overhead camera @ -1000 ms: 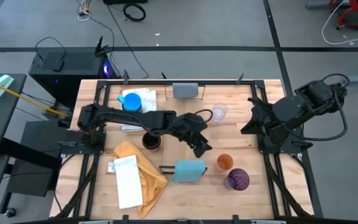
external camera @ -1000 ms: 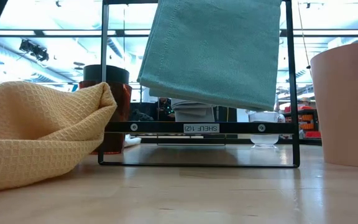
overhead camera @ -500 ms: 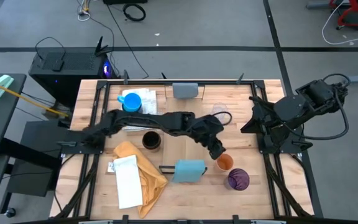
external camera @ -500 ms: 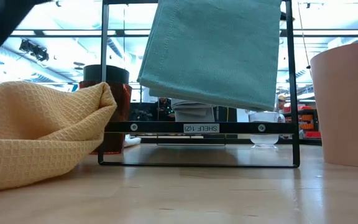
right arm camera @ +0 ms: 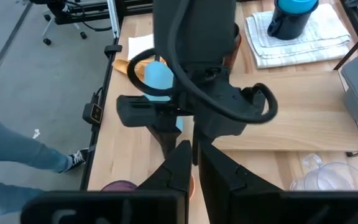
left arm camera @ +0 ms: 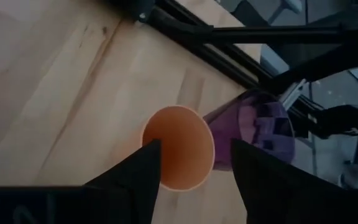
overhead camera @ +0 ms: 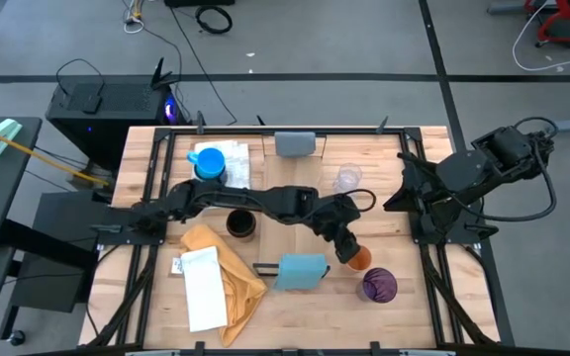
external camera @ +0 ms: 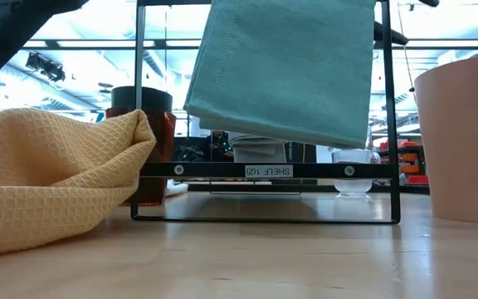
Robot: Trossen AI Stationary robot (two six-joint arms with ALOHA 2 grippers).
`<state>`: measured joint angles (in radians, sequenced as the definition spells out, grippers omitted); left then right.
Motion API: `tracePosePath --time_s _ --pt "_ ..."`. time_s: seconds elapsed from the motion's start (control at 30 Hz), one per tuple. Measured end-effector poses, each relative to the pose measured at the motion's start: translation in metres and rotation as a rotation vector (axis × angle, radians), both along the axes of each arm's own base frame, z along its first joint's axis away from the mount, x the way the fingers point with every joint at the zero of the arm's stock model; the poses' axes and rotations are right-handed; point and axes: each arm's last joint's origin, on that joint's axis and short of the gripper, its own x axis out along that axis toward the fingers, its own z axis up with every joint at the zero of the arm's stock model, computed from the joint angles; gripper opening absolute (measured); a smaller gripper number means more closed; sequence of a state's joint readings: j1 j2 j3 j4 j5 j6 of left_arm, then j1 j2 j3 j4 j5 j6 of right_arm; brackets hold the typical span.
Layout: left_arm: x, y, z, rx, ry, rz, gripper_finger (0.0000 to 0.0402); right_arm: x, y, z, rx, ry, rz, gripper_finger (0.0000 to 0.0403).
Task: Stack small to large cups/mugs on shelf
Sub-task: Put the orange cup on the shelf
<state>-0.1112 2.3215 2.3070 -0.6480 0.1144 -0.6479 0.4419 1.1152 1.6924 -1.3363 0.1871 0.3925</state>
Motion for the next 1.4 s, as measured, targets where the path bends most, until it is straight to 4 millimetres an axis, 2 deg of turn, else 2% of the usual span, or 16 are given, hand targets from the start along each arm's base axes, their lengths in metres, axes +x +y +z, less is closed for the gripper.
tracePosePath --time_s 0.1,0.37,0.47,0.67,1.17,1.4 --pt "0.0 0.0 0.0 0.014 -0.002 0.017 0.0195 0.0 0.0 0.0 0.0 -0.004 0.001 0.0036" --pt "0.006 0.0 -0.021 0.028 0.058 0.023 0.0192 0.0 0.0 0.0 0.007 -0.004 -0.003 0.0036" --pt "0.006 0.0 -0.02 0.059 0.042 -0.005 0.0194 -0.001 0.0 -0.001 0.008 0.01 0.001 0.0036" --pt "0.001 0.002 0.002 0.08 -0.008 -0.03 0.0189 -0.001 0.0 -0.001 0.002 0.014 0.008 0.0036" --pt "-0.004 0.008 -0.009 0.127 0.098 -0.058 0.0189 -0.003 -0.001 -0.001 0.004 0.018 0.005 0.0036" --pt "-0.001 0.007 -0.015 0.078 0.111 -0.016 0.0189 -0.003 -0.001 -0.001 -0.001 0.021 0.005 0.0036"
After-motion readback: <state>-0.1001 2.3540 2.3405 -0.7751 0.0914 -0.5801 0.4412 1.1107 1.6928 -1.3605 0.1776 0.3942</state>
